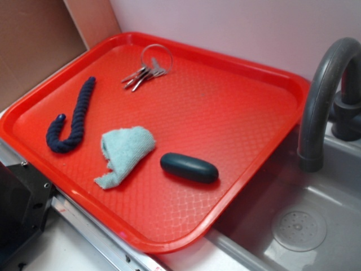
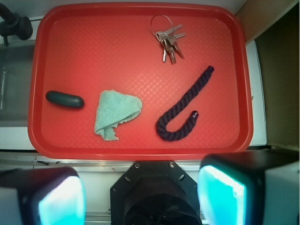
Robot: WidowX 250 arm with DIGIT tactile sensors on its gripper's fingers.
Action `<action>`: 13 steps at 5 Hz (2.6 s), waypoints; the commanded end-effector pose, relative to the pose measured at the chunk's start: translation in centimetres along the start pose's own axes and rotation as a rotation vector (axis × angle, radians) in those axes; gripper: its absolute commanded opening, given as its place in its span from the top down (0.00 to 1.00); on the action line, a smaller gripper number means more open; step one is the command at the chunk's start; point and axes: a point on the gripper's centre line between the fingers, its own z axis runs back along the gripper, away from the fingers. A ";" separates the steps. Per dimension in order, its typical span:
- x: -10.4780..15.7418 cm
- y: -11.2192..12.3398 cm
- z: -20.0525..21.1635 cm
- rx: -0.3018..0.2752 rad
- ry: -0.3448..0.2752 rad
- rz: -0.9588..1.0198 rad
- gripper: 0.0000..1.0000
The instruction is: Grab the plastic pickle.
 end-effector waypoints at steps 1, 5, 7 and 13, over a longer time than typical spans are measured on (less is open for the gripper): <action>0.0 0.0 0.0 0.000 0.000 0.000 0.00; 5.0 -7.3 -5.1 -0.111 -0.110 -0.787 0.00; 8.1 -9.8 -11.5 -0.188 0.007 -1.006 0.00; 6.6 -13.9 -22.6 0.000 0.224 -1.208 0.00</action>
